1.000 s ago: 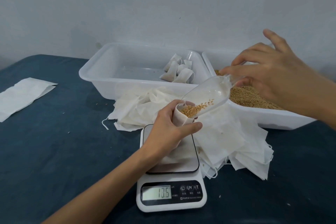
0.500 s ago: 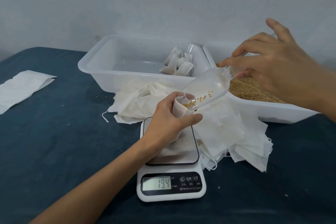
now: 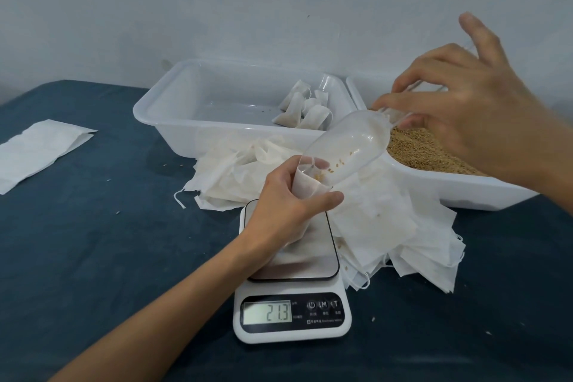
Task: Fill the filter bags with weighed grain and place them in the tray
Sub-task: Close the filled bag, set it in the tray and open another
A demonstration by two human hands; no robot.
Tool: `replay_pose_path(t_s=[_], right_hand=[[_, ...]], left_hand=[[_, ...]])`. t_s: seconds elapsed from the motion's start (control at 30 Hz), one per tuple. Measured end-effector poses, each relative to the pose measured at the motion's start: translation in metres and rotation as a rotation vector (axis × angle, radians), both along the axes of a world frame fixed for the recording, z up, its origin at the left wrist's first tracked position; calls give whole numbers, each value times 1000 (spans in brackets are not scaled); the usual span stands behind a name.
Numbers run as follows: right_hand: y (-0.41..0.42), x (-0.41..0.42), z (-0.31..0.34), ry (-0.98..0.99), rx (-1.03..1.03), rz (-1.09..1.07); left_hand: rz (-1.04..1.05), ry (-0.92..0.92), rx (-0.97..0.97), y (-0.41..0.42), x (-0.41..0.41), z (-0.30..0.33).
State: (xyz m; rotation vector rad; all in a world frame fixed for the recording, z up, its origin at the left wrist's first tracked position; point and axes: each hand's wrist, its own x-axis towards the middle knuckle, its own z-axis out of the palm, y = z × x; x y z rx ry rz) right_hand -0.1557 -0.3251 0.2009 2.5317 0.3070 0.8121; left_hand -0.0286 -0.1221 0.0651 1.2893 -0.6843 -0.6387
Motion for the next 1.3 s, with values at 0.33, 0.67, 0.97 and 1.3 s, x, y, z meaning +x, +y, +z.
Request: replay_pose_path(t_s=[0.33, 0.67, 0.97, 1.3], right_hand=[[5, 0, 2, -100, -31, 56], [-12, -4, -8, -65, 370, -115], [-102, -2, -58, -37, 1035, -740], [-130, 6, -96, 283, 846, -1111]], left_hand=[[21, 7, 0, 2, 0, 0], [60, -7, 25, 3, 0, 4], [66, -33, 35, 2, 1, 2], [70, -154, 77, -3, 3, -9]])
